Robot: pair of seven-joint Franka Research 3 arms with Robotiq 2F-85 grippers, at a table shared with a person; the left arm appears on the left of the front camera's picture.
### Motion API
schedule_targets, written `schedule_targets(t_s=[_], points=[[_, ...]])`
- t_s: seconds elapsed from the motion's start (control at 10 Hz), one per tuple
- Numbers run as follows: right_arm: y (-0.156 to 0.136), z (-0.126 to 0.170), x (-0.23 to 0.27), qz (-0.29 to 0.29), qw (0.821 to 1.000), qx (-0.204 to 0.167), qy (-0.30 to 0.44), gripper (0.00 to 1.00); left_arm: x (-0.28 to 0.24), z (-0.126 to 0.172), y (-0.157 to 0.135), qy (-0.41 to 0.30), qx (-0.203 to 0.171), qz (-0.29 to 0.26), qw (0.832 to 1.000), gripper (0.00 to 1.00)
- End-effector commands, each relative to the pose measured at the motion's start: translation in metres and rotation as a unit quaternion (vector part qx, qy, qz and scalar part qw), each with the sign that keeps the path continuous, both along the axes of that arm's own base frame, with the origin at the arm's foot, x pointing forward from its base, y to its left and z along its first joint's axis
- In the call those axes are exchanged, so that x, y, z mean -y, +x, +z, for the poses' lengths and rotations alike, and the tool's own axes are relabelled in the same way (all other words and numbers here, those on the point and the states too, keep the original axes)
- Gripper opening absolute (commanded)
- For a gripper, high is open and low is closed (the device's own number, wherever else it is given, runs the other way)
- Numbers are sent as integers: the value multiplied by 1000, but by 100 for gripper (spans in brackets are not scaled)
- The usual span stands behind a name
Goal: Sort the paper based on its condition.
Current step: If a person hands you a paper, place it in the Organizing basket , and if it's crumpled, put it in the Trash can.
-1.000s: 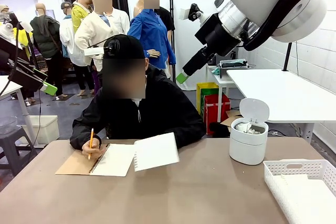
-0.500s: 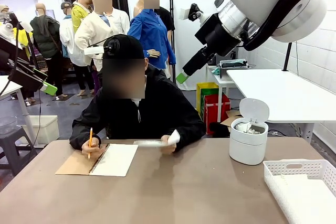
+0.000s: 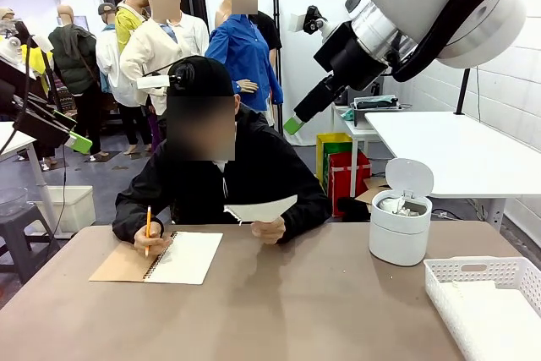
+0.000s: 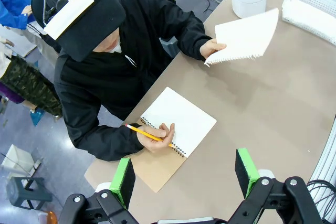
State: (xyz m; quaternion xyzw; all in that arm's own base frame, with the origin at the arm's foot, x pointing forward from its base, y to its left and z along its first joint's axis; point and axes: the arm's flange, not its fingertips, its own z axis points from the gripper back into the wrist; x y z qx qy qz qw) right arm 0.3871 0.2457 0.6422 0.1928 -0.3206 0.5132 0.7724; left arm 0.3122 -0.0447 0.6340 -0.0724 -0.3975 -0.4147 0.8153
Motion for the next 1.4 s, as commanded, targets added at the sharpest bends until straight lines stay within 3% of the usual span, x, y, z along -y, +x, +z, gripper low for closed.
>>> schedule_targets(t_s=[0.0, 0.5, 0.7, 0.9, 1.0, 1.1, 1.3], points=[[0, 0, 1, 2, 1000, -3, -2, 100, 0, 0, 0, 1, 1, 7, 1000, 100], [0, 0, 0, 0, 1000, 0, 0, 100, 0, 0, 0, 1, 1, 7, 1000, 100], [22, -18, 11, -40, 995, -89, -6, 100, 0, 0, 0, 1, 1, 7, 1000, 100], [42, -35, 20, -80, 976, -201, -21, 100, 0, 0, 0, 1, 1, 7, 1000, 100], [49, -46, 25, -105, 963, -246, -41, 100, 0, 0, 0, 1, 1, 7, 1000, 100], [56, -58, 29, -137, 952, -268, -56, 100, 0, 0, 0, 1, 1, 7, 1000, 100], [69, -81, 43, -209, 912, -349, -50, 100, 0, 0, 0, 1, 1, 7, 1000, 100]])
